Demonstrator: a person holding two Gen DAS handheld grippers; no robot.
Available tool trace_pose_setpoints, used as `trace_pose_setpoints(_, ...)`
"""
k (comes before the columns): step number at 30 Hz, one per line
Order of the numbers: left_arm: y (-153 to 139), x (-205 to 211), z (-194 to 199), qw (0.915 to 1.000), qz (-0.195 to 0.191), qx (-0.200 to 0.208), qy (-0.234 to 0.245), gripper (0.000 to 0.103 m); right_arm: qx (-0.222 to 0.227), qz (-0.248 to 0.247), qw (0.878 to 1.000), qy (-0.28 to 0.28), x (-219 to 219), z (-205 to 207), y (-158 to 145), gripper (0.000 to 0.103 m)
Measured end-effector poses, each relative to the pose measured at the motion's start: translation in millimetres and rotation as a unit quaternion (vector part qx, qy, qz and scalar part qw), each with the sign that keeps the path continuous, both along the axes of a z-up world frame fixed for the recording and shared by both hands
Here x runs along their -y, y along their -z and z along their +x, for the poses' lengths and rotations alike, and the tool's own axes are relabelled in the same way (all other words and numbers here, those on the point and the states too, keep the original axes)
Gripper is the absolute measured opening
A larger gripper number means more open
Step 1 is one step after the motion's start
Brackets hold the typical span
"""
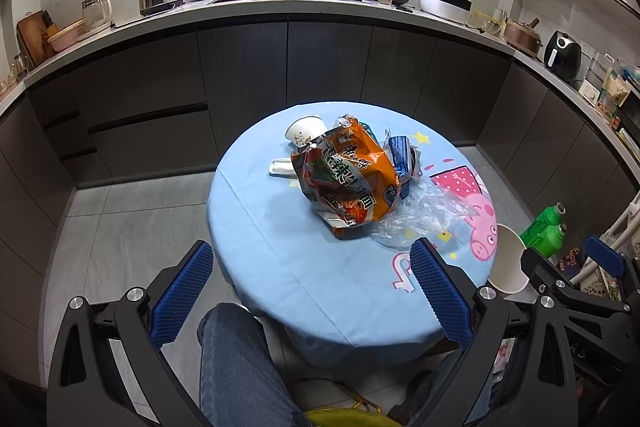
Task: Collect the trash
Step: 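Reach the right tool to the orange snack bag and close on it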
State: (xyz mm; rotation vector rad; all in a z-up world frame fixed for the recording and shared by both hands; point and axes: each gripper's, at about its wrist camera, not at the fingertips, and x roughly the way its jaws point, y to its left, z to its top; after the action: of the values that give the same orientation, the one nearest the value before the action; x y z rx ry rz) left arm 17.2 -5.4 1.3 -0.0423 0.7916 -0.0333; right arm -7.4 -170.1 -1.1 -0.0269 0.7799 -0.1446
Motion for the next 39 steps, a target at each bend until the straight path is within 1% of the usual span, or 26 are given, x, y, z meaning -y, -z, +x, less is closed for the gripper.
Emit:
trace_pose_setpoints(3, 1.4, -4.1, 8.4, 0.9999, -0.011, 0.001, 0.0, 0.095, 0.006, 0.003, 1.0, -0.01, 1.8, 8.4, 4.9, 0.1)
trace_pose_setpoints(6, 5.0, -15.1, 22.5, 0.9995, -0.03, -0.002, -0.009, 0.095, 0.029, 0.035, 0.997, -0.054, 5.2, 25.7, 15.1, 0.1)
trace_pose_setpoints(8, 9.2, -20.7, 32.0, 0.999, -0.043, -0.009, -0.003, 0.095, 0.015, 0.059, 0.995, -0.078, 7.1, 44.2, 29.3, 0.1)
trace_pose_setpoints(9, 11.9, -22.2, 36.7, 0.999, -0.042, -0.013, -0.001, 0.095, 0.006, 0.067, 0.994, -0.088, 7.1, 54.9, 37.5, 0.1)
trace_pose_setpoints(12, 21.9, -29.3, 53.3, 0.9988, -0.039, -0.025, -0.015, 0.095, -0.012, 0.07, 0.991, -0.11, -2.2, 92.9, 57.9, 0.1)
trace_pose_setpoints(14, 28.7, -37.6, 65.2, 0.9978, -0.047, -0.035, -0.03, 0.094, -0.024, 0.081, 0.987, -0.139, -10.3, 118.9, 69.9, 0.1)
trace_pose_setpoints(15, 31.0, -41.4, 70.8, 0.9975, -0.051, -0.037, -0.031, 0.094, -0.026, 0.08, 0.984, -0.154, -16.3, 130.1, 74.0, 0.1)
trace_pose_setpoints(17, 34.5, -49.7, 83.6, 0.9969, -0.065, -0.038, -0.025, 0.094, -0.031, 0.063, 0.981, -0.181, -31.0, 151.7, 82.7, 0.1)
trace_pose_setpoints(18, 36.5, -53.1, 89.4, 0.9967, -0.069, -0.037, -0.021, 0.094, -0.033, 0.056, 0.977, -0.203, -38.7, 163.2, 88.1, 0.1)
trace_pose_setpoints(21, 45.7, -60.3, 111.8, 0.9952, -0.085, -0.048, 0.003, 0.094, -0.036, 0.039, 0.969, -0.243, -53.5, 192.6, 102.6, 0.1)
trace_pose_setpoints(25, 58.2, -73.8, 133.8, 0.9929, -0.101, -0.064, 0.005, 0.094, -0.045, -0.001, 0.962, -0.271, -67.7, 219.4, 123.8, 0.1)
trace_pose_setpoints(27, 61.6, -77.8, 137.6, 0.9927, -0.101, -0.065, 0.007, 0.094, -0.055, -0.005, 0.957, -0.284, -72.3, 228.6, 134.6, 0.099)
trace_pose_setpoints(28, 63.6, -80.9, 139.5, 0.9928, -0.1, -0.065, 0.005, 0.094, -0.059, -0.004, 0.955, -0.289, -73.0, 230.5, 138.6, 0.092)
trace_pose_setpoints(29, 64.6, -82.1, 139.7, 0.993, -0.098, -0.066, 0.003, 0.094, -0.059, -0.007, 0.955, -0.292, -73.5, 231.1, 140.5, 0.08)
trace_pose_setpoints(30, 65.8, -83.8, 140.0, 0.9932, -0.095, -0.067, 0.0, 0.094, -0.058, -0.011, 0.953, -0.296, -75.6, 230.0, 141.6, 0.058)
trace_pose_setpoints(31, 67.5, -86.1, 140.7, 0.9934, -0.093, -0.068, -0.002, 0.094, -0.059, -0.012, 0.953, -0.296, -74.5, 229.0, 141.7, 0.044)
trace_pose_setpoints(32, 68.6, -87.5, 141.0, 0.9933, -0.092, -0.07, -0.004, 0.094, -0.06, -0.006, 0.953, -0.298, -73.7, 228.2, 141.0, 0.037)
trace_pose_setpoints(33, 69.5, -89.3, 141.1, 0.9931, -0.093, -0.072, -0.006, 0.094, -0.057, 0.01, 0.952, -0.3, -71.3, 225.6, 137.7, 0.025)
trace_pose_setpoints(34, 70.2, -89.8, 140.5, 0.9928, -0.094, -0.073, -0.006, 0.094, -0.052, 0.018, 0.954, -0.296, -68.6, 223.3, 133.1, 0.022)
trace_pose_setpoints(36, 71.0, -89.2, 140.5, 0.9926, -0.094, -0.077, -0.005, 0.094, -0.026, 0.032, 0.958, -0.285, -59.0, 211.0, 116.8, 0.022)
trace_pose_setpoints(38, 70.6, -84.8, 139.0, 0.9926, -0.095, -0.075, 0.005, 0.094, -0.002, 0.036, 0.959, -0.281, -51.8, 199.0, 99.5, 0.022)
trace_pose_setpoints(39, 70.7, -81.3, 138.2, 0.9927, -0.094, -0.074, 0.012, 0.094, 0.014, 0.035, 0.962, -0.271, -45.5, 191.9, 89.1, 0.022)
